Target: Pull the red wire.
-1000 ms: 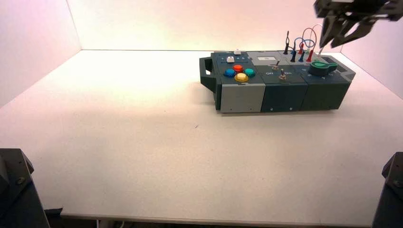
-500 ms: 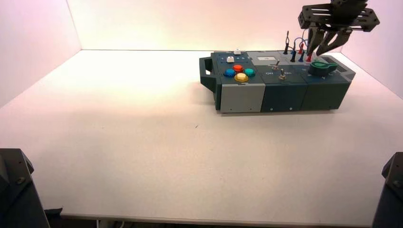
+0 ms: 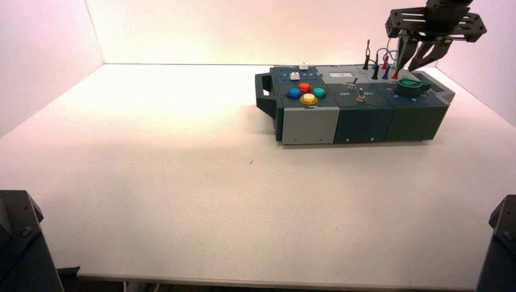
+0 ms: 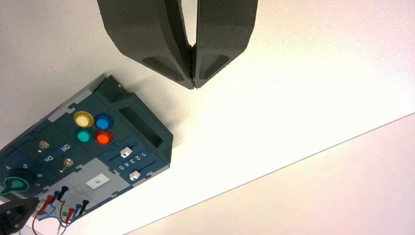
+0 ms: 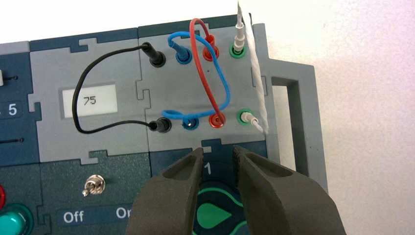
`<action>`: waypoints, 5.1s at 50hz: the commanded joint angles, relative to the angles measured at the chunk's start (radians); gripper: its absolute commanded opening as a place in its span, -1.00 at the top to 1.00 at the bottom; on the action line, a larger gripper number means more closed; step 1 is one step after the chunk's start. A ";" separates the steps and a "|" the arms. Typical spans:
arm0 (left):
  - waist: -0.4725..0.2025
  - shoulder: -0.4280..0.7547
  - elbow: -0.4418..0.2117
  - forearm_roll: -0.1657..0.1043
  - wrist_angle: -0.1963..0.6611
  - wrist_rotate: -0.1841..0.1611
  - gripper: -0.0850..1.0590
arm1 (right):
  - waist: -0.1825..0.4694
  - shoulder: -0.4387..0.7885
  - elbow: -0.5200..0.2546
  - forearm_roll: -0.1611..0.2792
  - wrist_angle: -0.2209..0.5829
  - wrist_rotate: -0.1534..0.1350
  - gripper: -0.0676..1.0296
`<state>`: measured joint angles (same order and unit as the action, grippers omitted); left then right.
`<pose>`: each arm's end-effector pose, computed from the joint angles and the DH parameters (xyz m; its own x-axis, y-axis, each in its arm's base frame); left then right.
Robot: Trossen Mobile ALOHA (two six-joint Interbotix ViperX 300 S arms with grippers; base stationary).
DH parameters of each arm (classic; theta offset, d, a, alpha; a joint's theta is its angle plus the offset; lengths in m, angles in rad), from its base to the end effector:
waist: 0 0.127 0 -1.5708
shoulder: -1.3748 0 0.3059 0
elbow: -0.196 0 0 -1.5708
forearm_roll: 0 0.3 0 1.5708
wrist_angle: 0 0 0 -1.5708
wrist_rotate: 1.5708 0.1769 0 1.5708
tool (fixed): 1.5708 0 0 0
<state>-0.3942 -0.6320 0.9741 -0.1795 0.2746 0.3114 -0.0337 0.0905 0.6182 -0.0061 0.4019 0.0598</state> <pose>0.2719 -0.1224 0.2021 0.7360 -0.3586 -0.5742 0.4895 0.8678 0.0854 0.3925 -0.0137 0.0667 0.4438 -0.0174 -0.8960 0.0832 0.9963 0.0219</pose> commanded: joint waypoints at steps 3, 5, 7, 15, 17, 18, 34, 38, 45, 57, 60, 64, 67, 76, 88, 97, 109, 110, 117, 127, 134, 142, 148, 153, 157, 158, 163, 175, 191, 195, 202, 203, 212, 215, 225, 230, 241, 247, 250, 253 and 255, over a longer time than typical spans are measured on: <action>-0.005 -0.006 -0.025 0.000 -0.008 0.000 0.91 | -0.003 -0.005 -0.037 0.000 -0.008 -0.002 0.26; -0.005 -0.006 -0.025 0.000 -0.008 0.000 0.91 | -0.003 -0.003 -0.041 0.000 -0.008 -0.002 0.26; -0.005 -0.006 -0.025 0.000 -0.008 0.000 0.91 | -0.003 -0.002 -0.046 0.000 -0.008 -0.002 0.26; -0.003 -0.006 -0.025 0.000 -0.008 0.000 0.91 | -0.003 0.014 -0.071 0.000 -0.006 -0.002 0.26; -0.003 -0.006 -0.025 0.000 -0.008 0.000 0.91 | -0.003 0.020 -0.075 0.000 -0.005 -0.002 0.26; -0.005 -0.006 -0.025 0.000 -0.008 0.000 0.91 | -0.003 0.023 -0.080 0.000 -0.003 -0.002 0.26; -0.005 -0.005 -0.025 0.000 -0.011 0.000 0.91 | -0.003 0.071 -0.092 0.000 0.000 -0.002 0.28; -0.003 -0.005 -0.025 0.000 -0.012 0.000 0.91 | -0.003 0.078 -0.095 0.000 0.000 -0.002 0.32; -0.005 -0.005 -0.025 0.002 -0.015 0.000 0.91 | -0.002 0.084 -0.100 0.000 -0.002 -0.002 0.53; -0.003 -0.005 -0.025 0.002 -0.015 0.002 0.91 | -0.003 0.098 -0.109 -0.005 0.000 -0.003 0.74; -0.005 -0.006 -0.025 0.002 -0.017 0.002 0.91 | -0.003 0.106 -0.114 -0.008 0.000 -0.003 0.74; -0.005 -0.006 -0.025 0.003 -0.017 0.002 0.91 | -0.003 0.112 -0.114 -0.012 0.000 -0.005 0.79; -0.005 -0.005 -0.025 0.003 -0.017 0.002 0.91 | -0.003 0.114 -0.115 -0.015 -0.002 -0.005 0.85; -0.003 -0.005 -0.025 0.005 -0.017 0.003 0.91 | -0.003 0.114 -0.115 -0.023 -0.003 -0.018 0.91; -0.003 -0.005 -0.025 0.005 -0.017 0.003 0.91 | -0.003 0.100 -0.120 -0.040 -0.006 -0.020 0.91; -0.005 -0.006 -0.026 0.005 -0.017 0.003 0.91 | -0.003 0.101 -0.132 -0.038 0.005 -0.020 0.91; -0.005 -0.006 -0.028 0.003 -0.017 0.003 0.91 | -0.002 0.143 -0.150 -0.038 0.041 -0.020 0.69; -0.005 -0.006 -0.028 0.005 -0.017 0.003 0.91 | -0.002 0.144 -0.150 -0.038 0.040 -0.020 0.69; -0.003 -0.005 -0.028 0.005 -0.018 0.003 0.91 | -0.002 0.147 -0.158 -0.038 0.037 -0.020 0.70; -0.003 -0.002 -0.026 0.005 -0.017 0.003 0.91 | 0.000 0.146 -0.172 -0.034 0.040 -0.018 0.70; -0.005 -0.002 -0.029 0.005 -0.017 0.003 0.91 | 0.003 0.149 -0.173 -0.028 0.048 -0.020 0.70; -0.005 0.000 -0.029 0.005 -0.017 0.003 0.91 | 0.009 0.150 -0.173 -0.017 0.052 -0.020 0.70; -0.003 -0.002 -0.029 0.005 -0.017 0.003 0.91 | 0.020 0.152 -0.167 -0.014 0.052 -0.020 0.69; -0.003 -0.005 -0.029 0.005 -0.017 0.003 0.91 | 0.031 0.158 -0.164 -0.011 0.055 -0.018 0.69; -0.003 -0.006 -0.029 0.005 -0.017 0.003 0.91 | 0.032 0.163 -0.166 -0.009 0.055 -0.018 0.69; -0.005 -0.006 -0.029 0.005 -0.017 0.003 0.91 | 0.032 0.166 -0.169 -0.011 0.055 -0.018 0.69; -0.005 -0.006 -0.029 0.006 -0.017 0.005 0.91 | 0.032 0.169 -0.172 -0.011 0.055 -0.018 0.67; -0.003 -0.006 -0.028 0.006 -0.017 0.005 0.91 | 0.032 0.176 -0.192 -0.011 0.057 -0.018 0.62; -0.003 -0.006 -0.028 0.006 -0.017 0.005 0.91 | 0.032 0.184 -0.204 -0.012 0.055 -0.020 0.70; -0.003 -0.006 -0.028 0.006 -0.017 0.005 0.91 | 0.032 0.184 -0.202 -0.015 0.055 -0.021 0.85; -0.005 -0.008 -0.028 0.006 -0.017 0.006 0.91 | 0.031 0.187 -0.201 -0.018 0.055 -0.029 0.92; -0.005 -0.008 -0.028 0.006 -0.017 0.006 0.91 | 0.032 0.187 -0.201 -0.020 0.055 -0.029 0.92; -0.003 -0.008 -0.026 0.006 -0.017 0.006 0.91 | 0.032 0.161 -0.195 -0.026 0.066 -0.031 0.92; -0.003 -0.008 -0.028 0.006 -0.017 0.006 0.91 | 0.032 0.143 -0.196 -0.029 0.075 -0.031 0.92; -0.003 -0.023 -0.029 0.006 -0.017 0.006 0.91 | 0.032 0.101 -0.202 -0.032 0.104 -0.031 0.92; -0.003 -0.031 -0.028 0.006 -0.017 0.006 0.91 | 0.032 0.091 -0.201 -0.034 0.112 -0.031 0.92; -0.003 -0.032 -0.026 0.006 -0.017 0.006 0.91 | 0.032 0.086 -0.204 -0.035 0.114 -0.031 0.92; -0.003 -0.032 -0.026 0.006 -0.017 0.006 0.91 | 0.032 0.074 -0.202 -0.035 0.115 -0.031 0.92; -0.003 -0.032 -0.026 0.006 -0.017 0.006 0.91 | 0.032 0.060 -0.202 -0.035 0.114 -0.031 0.92; -0.003 -0.032 -0.026 0.006 -0.017 0.005 0.91 | 0.032 0.043 -0.202 -0.035 0.115 -0.029 0.92; -0.003 -0.032 -0.026 0.006 -0.017 0.006 0.91 | 0.032 0.035 -0.204 -0.037 0.115 -0.031 0.92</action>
<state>-0.3958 -0.6581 0.9725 -0.1749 0.2684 0.3145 -0.0077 0.1917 0.4295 -0.0430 0.5216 0.0291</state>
